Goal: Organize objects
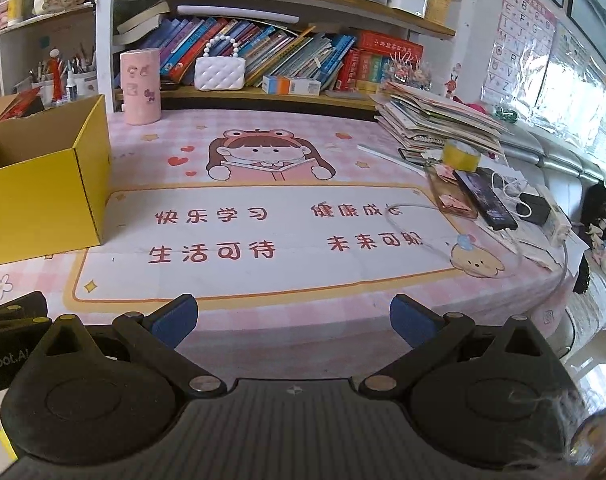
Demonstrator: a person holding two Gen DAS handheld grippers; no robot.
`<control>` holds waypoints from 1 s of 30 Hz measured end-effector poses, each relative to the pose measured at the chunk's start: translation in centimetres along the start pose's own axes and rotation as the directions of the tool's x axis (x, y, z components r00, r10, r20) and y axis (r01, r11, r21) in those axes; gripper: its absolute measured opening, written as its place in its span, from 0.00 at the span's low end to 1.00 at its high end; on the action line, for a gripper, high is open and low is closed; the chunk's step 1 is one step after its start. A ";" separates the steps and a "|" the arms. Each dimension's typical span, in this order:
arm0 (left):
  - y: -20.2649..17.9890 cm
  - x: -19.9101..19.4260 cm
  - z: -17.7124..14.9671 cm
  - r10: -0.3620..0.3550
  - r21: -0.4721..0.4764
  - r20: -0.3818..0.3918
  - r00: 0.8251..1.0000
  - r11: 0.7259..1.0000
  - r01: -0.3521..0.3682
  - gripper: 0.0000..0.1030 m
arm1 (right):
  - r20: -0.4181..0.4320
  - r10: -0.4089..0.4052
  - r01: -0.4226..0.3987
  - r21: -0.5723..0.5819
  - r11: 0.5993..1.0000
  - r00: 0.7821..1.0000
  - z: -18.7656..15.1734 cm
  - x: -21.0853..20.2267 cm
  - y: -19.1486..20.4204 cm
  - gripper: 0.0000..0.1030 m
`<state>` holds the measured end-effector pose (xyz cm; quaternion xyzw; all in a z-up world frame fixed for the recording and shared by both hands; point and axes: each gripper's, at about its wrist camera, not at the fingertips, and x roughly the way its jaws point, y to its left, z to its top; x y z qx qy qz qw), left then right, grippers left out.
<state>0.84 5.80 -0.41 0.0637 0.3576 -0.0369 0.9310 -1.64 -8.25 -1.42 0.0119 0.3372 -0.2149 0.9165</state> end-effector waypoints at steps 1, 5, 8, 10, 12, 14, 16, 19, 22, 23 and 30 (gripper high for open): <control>-0.1 0.0 0.0 0.004 0.002 -0.001 1.000 1.000 -0.004 1.00 | -0.003 0.000 0.000 0.001 1.000 1.000 0.0 0.1 -0.1 1.00; -0.3 0.0 -0.2 0.014 0.000 -0.006 1.000 1.000 -0.014 1.00 | -0.015 -0.004 0.004 0.002 1.000 1.000 -0.1 0.2 -0.1 1.00; -0.4 0.1 -0.3 0.015 -0.002 -0.011 1.000 1.000 -0.015 1.00 | -0.019 -0.006 0.006 0.002 1.000 1.000 -0.2 0.2 0.0 0.99; -0.4 0.2 -0.3 0.018 -0.004 -0.016 1.000 1.000 -0.018 1.00 | -0.023 -0.007 0.007 -0.002 1.000 1.000 -0.3 0.2 0.1 0.98; -0.4 0.3 -0.3 0.022 -0.003 -0.022 1.000 1.000 -0.022 1.00 | -0.027 -0.011 0.011 -0.005 1.000 1.000 -0.3 0.2 0.3 0.98; -0.4 0.4 -0.3 0.028 0.000 -0.027 0.999 1.000 -0.028 1.00 | -0.032 -0.013 0.013 -0.006 1.000 0.999 -0.3 0.3 0.5 0.98; -0.4 0.5 -0.3 0.031 0.000 -0.030 0.999 1.000 -0.031 1.00 | -0.032 -0.013 0.013 -0.007 1.000 0.999 -0.3 0.4 0.6 0.98; -0.3 0.6 -0.2 0.031 -0.002 -0.032 0.999 1.000 -0.031 1.00 | -0.031 -0.015 0.015 -0.007 1.000 0.999 -0.3 0.4 0.6 0.98; -0.2 0.7 -0.2 0.029 -0.005 -0.034 0.999 1.000 -0.029 1.00 | -0.032 -0.015 0.014 -0.008 1.000 0.999 -0.3 0.5 0.7 0.98; -0.2 0.7 -0.2 0.031 -0.005 -0.033 0.999 1.000 -0.031 1.00 | -0.032 -0.014 0.014 -0.009 1.000 0.999 -0.3 0.5 0.7 0.98; -0.2 1.0 0.1 0.023 -0.012 -0.039 0.999 1.000 -0.024 1.00 | -0.035 -0.013 0.013 -0.010 1.000 0.999 -0.1 0.8 0.9 0.98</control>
